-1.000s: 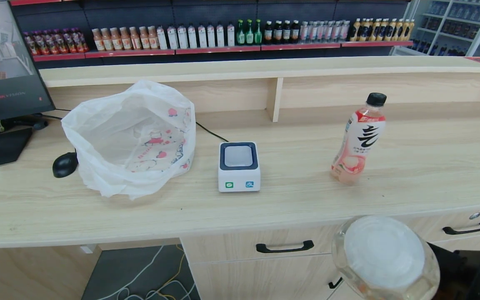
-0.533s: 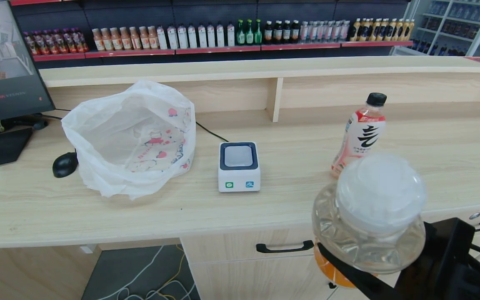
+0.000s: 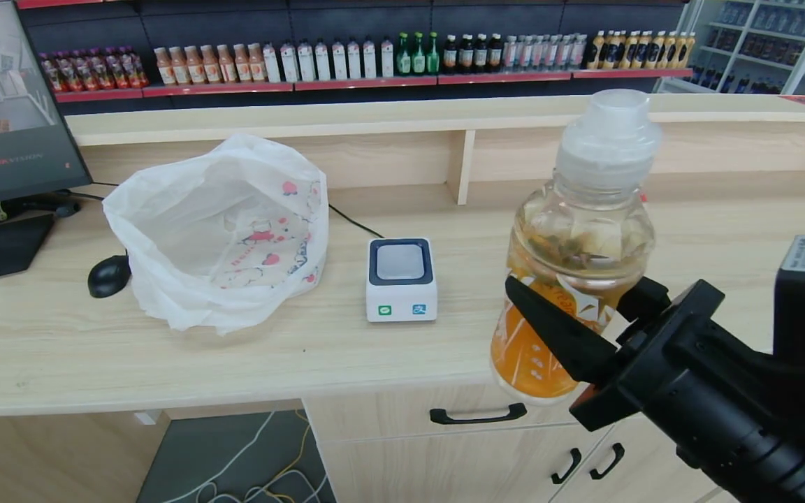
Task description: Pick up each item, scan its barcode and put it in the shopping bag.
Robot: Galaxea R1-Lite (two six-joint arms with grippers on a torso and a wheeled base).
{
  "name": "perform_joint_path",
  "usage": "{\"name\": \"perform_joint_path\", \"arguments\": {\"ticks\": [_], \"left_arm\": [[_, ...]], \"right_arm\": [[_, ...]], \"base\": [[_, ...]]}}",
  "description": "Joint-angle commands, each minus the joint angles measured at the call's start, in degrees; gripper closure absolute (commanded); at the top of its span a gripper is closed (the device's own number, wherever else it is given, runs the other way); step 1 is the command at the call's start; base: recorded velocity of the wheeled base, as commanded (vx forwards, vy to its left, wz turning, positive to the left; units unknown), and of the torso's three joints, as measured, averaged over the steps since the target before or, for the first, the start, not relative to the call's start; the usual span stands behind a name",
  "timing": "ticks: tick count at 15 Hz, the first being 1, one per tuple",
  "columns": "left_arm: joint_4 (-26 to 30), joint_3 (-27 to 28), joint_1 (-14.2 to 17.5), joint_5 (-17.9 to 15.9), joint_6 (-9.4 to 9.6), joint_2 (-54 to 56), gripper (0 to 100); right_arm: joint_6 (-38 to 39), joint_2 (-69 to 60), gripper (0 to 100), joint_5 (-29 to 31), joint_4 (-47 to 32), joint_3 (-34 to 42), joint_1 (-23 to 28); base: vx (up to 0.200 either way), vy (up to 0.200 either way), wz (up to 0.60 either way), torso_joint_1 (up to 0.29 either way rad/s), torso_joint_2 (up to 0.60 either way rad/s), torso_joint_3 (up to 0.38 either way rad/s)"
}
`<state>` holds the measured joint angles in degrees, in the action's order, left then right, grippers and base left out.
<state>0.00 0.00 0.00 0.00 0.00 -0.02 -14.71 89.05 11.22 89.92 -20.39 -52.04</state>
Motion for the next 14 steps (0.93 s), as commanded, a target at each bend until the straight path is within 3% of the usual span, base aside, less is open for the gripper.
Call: {"name": "perform_joint_path", "arguments": {"ticks": [1, 5, 7, 14], "left_arm": [[0.0, 0.0, 0.0, 0.0, 0.00, 0.0, 0], [0.0, 0.0, 0.0, 0.0, 0.00, 0.0, 0], [0.0, 0.0, 0.0, 0.0, 0.00, 0.0, 0], [0.0, 0.0, -0.1, 0.0, 0.26, 0.0, 0]], "right_arm": [[2.8, 1.7, 100, 3.0, 0.1, -1.0, 0.0], [7.7, 2.3, 100, 4.7, 0.1, -2.3, 1.5], [13.7, 5.6, 100, 5.2, 0.1, -4.3, 1.2], [14.1, 6.0, 100, 5.5, 0.1, -6.7, 4.0]], "base": [[0.000, 0.000, 0.00, 0.000, 0.00, 0.000], [0.000, 0.000, 0.00, 0.000, 0.00, 0.000], [0.000, 0.000, 0.00, 0.000, 0.00, 0.000], [0.000, 0.000, 0.00, 0.000, 0.00, 0.000]]}}
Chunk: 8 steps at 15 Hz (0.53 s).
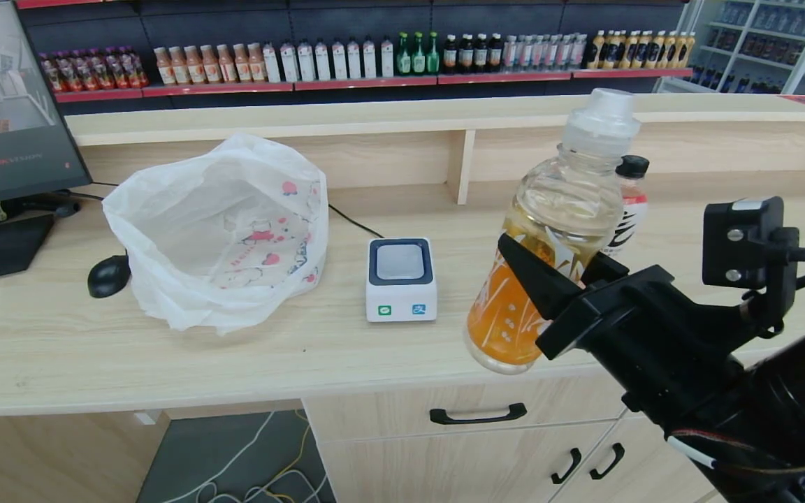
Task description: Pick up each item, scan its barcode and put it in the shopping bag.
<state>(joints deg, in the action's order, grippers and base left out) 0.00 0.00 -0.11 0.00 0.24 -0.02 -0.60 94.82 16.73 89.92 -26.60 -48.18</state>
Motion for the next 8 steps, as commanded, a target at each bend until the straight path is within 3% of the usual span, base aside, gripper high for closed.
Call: {"name": "perform_joint_path", "arguments": {"ticks": [1, 8], "left_arm": [[0.0, 0.0, 0.0, 0.0, 0.11, 0.0, 0], [0.0, 0.0, 0.0, 0.0, 0.02, 0.0, 0]], "right_arm": [[0.1, 0.3, 100, 0.0, 0.1, -0.7, 0.2], [1.7, -0.7, 100, -0.2, 0.1, -0.8, 2.8]], "base": [[0.000, 0.200, 0.00, 0.002, 0.01, 0.002], [0.000, 0.200, 0.00, 0.002, 0.00, 0.002]]}}
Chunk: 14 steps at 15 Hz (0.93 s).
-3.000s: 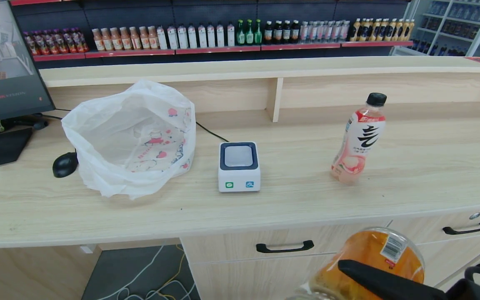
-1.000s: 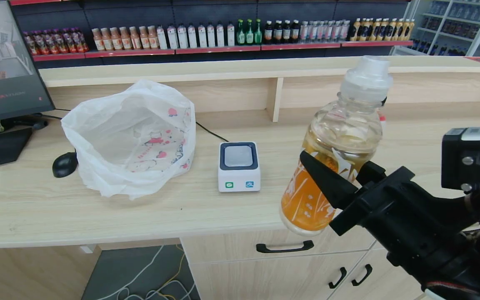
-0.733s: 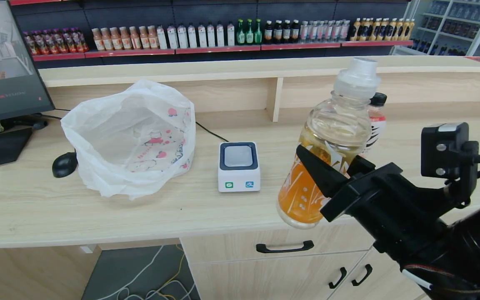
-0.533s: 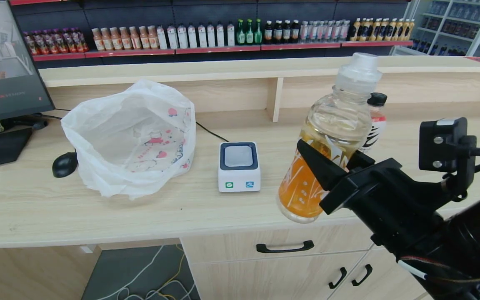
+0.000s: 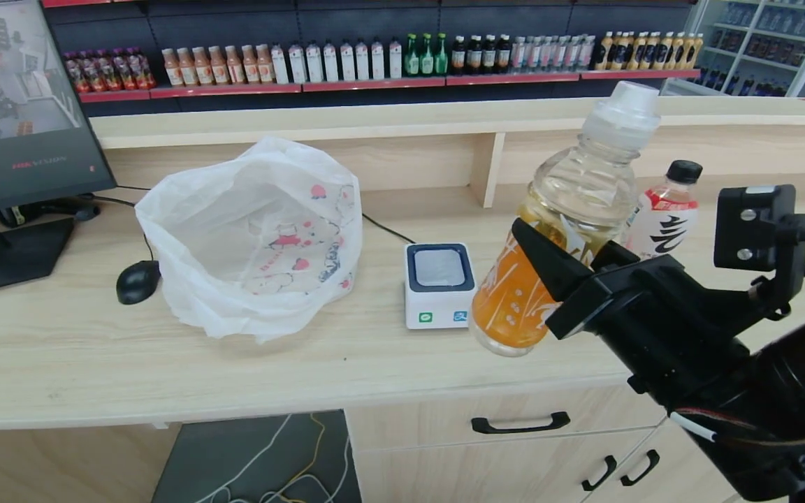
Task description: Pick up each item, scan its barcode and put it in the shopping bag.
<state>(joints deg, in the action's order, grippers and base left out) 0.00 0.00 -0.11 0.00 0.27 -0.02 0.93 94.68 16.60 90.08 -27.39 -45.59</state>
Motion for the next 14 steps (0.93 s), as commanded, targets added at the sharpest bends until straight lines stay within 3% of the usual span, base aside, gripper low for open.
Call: {"name": "perform_joint_path", "arguments": {"ticks": [1, 6, 14], "left_arm": [[0.0, 0.0, 0.0, 0.0, 0.00, 0.0, 0], [0.0, 0.0, 0.0, -0.1, 0.08, 0.0, 0], [0.0, 0.0, 0.0, -0.1, 0.00, 0.0, 0]], "right_arm": [[0.0, -0.7, 100, -0.1, -0.1, 0.0, 0.3], [0.0, -1.4, 100, -0.1, -0.1, 0.2, 0.3], [1.6, -1.7, 100, -0.1, -0.1, -3.9, 0.6]], "base": [[0.000, 0.200, 0.00, -0.007, 0.00, 0.007], [0.000, 0.200, 0.00, 0.004, 0.00, 0.001], [0.000, 0.000, 0.00, 0.000, 0.00, 0.000]]}}
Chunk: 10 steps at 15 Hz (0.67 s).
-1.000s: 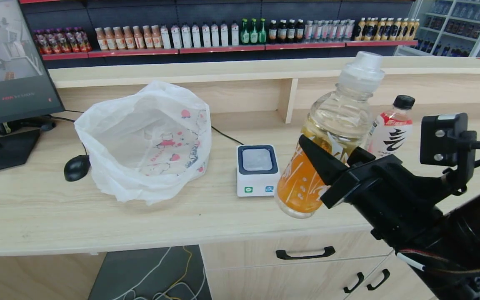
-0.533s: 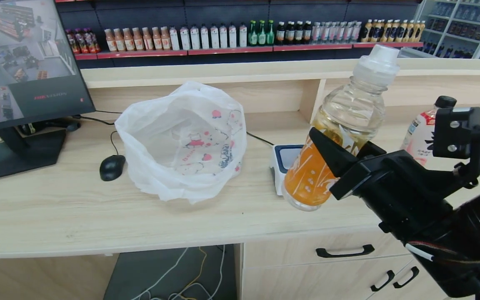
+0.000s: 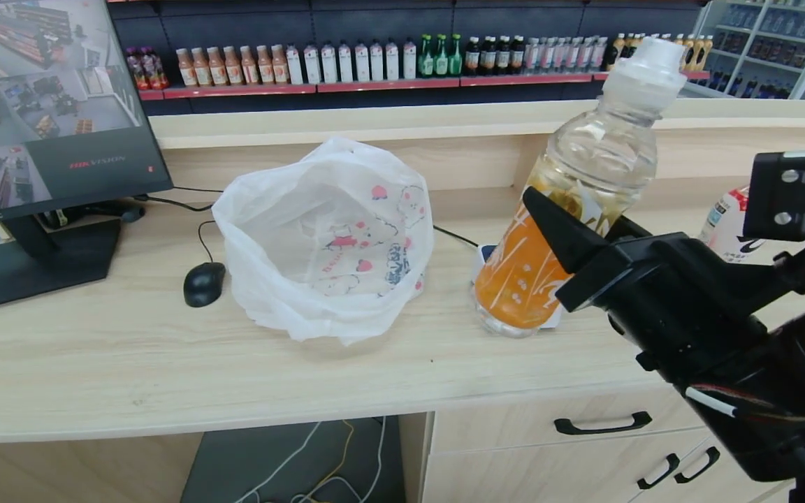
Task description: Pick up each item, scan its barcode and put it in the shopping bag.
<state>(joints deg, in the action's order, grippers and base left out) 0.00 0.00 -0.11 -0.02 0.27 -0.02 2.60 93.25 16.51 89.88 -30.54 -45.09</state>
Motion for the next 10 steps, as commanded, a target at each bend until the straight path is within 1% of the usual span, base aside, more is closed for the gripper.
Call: {"name": "perform_joint_path", "arguments": {"ticks": [1, 3, 5, 6, 7, 10], "left_arm": [[0.0, 0.0, 0.0, 0.0, 0.00, 0.0, 0], [0.0, 0.0, 0.0, -0.1, 0.00, 0.0, 0], [0.0, 0.0, 0.0, -0.1, 0.00, 0.0, 0], [0.0, 0.0, 0.0, 0.0, 0.00, 0.0, 0], [0.0, 0.0, 0.0, 0.0, 0.00, 0.0, 0], [0.0, 0.0, 0.0, 0.0, 0.00, 0.0, 0]], "right_arm": [[2.5, 0.1, 100, 0.2, 0.1, -2.6, 0.4], [6.3, 1.2, 100, 0.2, 0.1, -4.4, 3.1], [12.6, 2.9, 100, 0.2, 0.1, -7.1, 5.4], [20.2, 4.0, 100, 0.2, 0.1, -6.8, 7.0], [24.3, 4.9, 100, 0.2, 0.1, -6.8, 8.7], [33.0, 6.2, 100, 0.9, -1.8, -7.5, 9.8]], "base": [[0.000, 0.000, 0.00, 0.000, 0.00, 0.000], [0.000, 0.000, 0.00, 0.000, 0.00, 0.000], [0.000, 0.000, 0.00, 0.000, 0.00, 0.000], [0.000, 0.000, 0.00, 0.000, 0.00, 0.000], [0.000, 0.000, 0.00, 0.000, 0.00, 0.000], [0.000, 0.000, 0.00, 0.000, 0.00, 0.000]]}}
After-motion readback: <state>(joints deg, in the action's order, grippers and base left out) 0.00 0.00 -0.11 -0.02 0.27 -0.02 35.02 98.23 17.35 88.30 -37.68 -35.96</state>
